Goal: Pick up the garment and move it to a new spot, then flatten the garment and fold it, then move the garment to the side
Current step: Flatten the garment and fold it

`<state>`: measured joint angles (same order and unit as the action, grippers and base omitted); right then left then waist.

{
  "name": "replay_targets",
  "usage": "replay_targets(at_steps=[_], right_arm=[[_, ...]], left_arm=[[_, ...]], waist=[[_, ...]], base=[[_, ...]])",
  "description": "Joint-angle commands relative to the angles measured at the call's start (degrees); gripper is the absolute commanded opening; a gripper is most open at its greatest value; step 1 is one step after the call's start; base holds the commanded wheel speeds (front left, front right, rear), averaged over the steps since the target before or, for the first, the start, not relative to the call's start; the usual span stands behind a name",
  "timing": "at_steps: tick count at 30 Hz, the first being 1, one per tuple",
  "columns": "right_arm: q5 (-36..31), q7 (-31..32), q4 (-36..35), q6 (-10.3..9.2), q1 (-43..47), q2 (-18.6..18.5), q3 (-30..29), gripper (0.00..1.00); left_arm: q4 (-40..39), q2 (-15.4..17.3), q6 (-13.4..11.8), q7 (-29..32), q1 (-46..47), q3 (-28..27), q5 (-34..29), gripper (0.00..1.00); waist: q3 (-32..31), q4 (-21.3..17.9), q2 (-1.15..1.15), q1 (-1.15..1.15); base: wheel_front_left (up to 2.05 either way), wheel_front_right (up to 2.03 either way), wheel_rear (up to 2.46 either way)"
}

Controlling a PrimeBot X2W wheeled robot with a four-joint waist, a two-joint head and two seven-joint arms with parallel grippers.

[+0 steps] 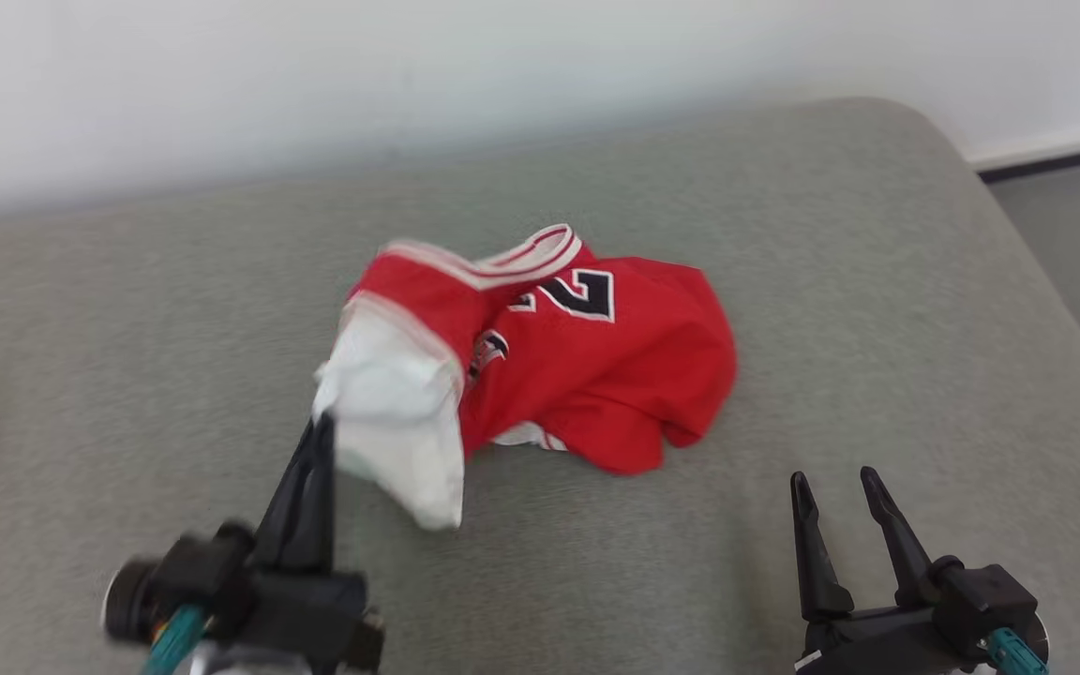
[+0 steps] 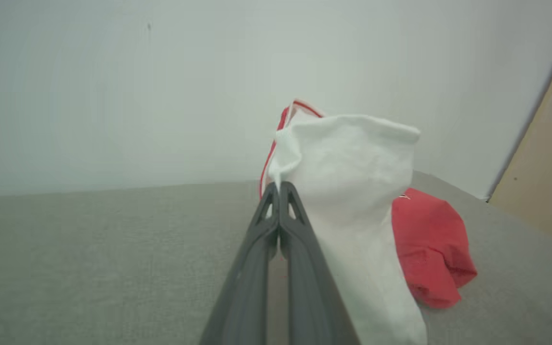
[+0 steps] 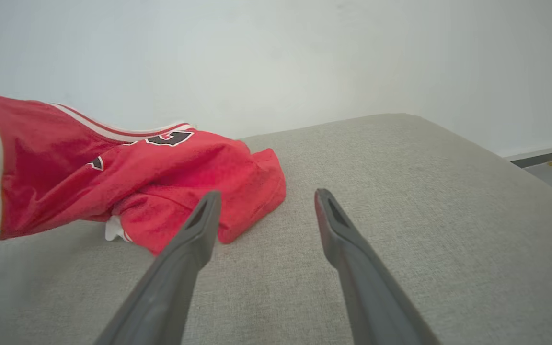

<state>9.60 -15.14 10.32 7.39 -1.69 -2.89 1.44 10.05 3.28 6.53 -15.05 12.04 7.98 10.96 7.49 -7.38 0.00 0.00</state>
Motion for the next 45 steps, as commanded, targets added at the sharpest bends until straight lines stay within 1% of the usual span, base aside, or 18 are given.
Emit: replay_targets(at_steps=[1,3,8,13,14,15,17,20,23,26,29,33,34,38,39,42,45], right_arm=[[-0.29,-0.01,-0.16,0.20,0.76,0.02,0.10,1.00],[-0.38,-0.01,-0.20,0.20,0.81,0.02,0.06,1.00],[-0.72,-0.02,0.06,0.20,0.97,0.01,0.75,1.00],[-0.97,-0.02,0.18,0.20,1.59,0.02,0.60,1.00],[-1.07,-0.02,0.22,0.19,1.68,0.01,0.52,1.00],[-1.12,-0.01,0.27,0.19,1.77,0.00,0.42,1.00],[-1.19,-0.01,0.26,0.20,1.76,0.01,0.22,1.00],[-1.13,-0.01,0.14,0.20,1.74,0.02,-0.05,1.00],[-0.79,-0.02,0.13,0.20,1.87,0.02,-0.02,1.00],[-0.34,-0.01,0.23,0.20,1.87,0.02,0.37,1.00],[-0.02,-0.02,0.38,0.20,1.87,0.01,0.41,1.00],[0.18,-0.02,0.48,0.20,1.93,0.03,0.23,1.00],[0.18,-0.01,0.51,0.20,1.99,0.02,0.05,1.00],[0.16,-0.01,0.41,0.20,2.19,0.02,-0.20,1.00],[0.11,-0.02,0.38,0.20,2.21,0.03,-0.31,1.00],[-0.10,-0.02,0.26,0.20,2.16,0.02,-0.63,1.00],[-0.28,-0.02,0.26,0.20,1.86,0.02,-0.85,1.00]], left_arm=[[-0.50,-0.19,-0.14,-0.19,-1.94,-0.75,0.88,0.00],[-0.64,-0.30,-0.05,-0.20,-5.60,-2.87,1.94,0.00],[2.10,-0.37,0.30,-0.20,-12.00,-5.10,2.17,0.00],[6.27,-0.43,-0.35,-0.19,-14.87,-4.16,6.13,0.00],[7.16,-0.43,-0.52,-0.20,-15.10,-3.62,6.36,0.25],[7.38,-0.42,-0.57,-0.20,-14.91,-3.30,6.42,1.00],[6.77,-0.38,-1.08,-0.20,-14.44,-3.32,6.51,1.00],[3.29,-0.39,-1.89,-0.20,-13.69,-4.99,6.08,1.00],[-0.20,-0.40,-2.07,-0.19,-12.98,-7.51,5.39,1.00],[-0.96,-0.42,-1.70,-0.19,-12.56,-9.12,4.39,1.00],[1.12,-0.40,-1.40,-0.19,-12.13,-10.03,3.27,1.00],[7.16,-0.34,-1.62,-0.20,-12.16,-11.33,2.95,1.00],[10.29,-0.46,-1.46,-0.20,-12.56,-11.02,2.23,1.00],[11.74,-0.36,-1.18,-0.20,-12.30,-11.01,0.81,1.00],[11.46,-0.38,-1.04,-0.20,-12.24,-10.84,0.63,1.00],[7.13,-0.39,-1.04,-0.20,-11.50,-10.88,-0.37,1.00],[2.19,-0.41,-2.01,-0.19,-12.05,-11.31,-0.73,1.00]], waist=[[-1.99,5.91,0.00,0.00],[-2.05,7.55,0.00,0.00],[-2.43,9.88,0.00,0.00],[-3.08,10.44,0.00,0.00],[-3.19,10.42,0.00,0.00],[-3.30,10.42,0.00,0.00],[-3.44,10.41,0.00,0.00],[-3.59,10.40,0.00,0.00],[-3.65,10.13,0.00,0.00],[-3.72,9.51,0.00,0.00],[-3.74,8.65,0.00,0.00],[-3.72,7.43,0.00,0.00],[-3.66,7.01,0.00,0.00],[-3.46,6.81,0.00,0.00],[-3.35,6.85,0.00,0.00],[-3.03,7.20,0.00,0.00],[-2.92,7.62,0.00,0.00]], base=[[0.00,0.00,0.00],[0.00,0.00,0.00],[0.00,0.00,0.00],[0.00,0.00,0.00],[0.00,0.00,0.00],[0.00,0.00,0.00],[0.00,0.00,0.00],[0.00,0.00,0.00],[0.00,0.00,0.00],[0.00,0.00,0.00],[0.00,0.00,0.00],[0.00,0.00,0.00],[0.00,0.00,0.00],[0.00,0.00,0.00],[0.00,0.00,0.00],[0.00,0.00,0.00],[0.00,0.00,0.00]])
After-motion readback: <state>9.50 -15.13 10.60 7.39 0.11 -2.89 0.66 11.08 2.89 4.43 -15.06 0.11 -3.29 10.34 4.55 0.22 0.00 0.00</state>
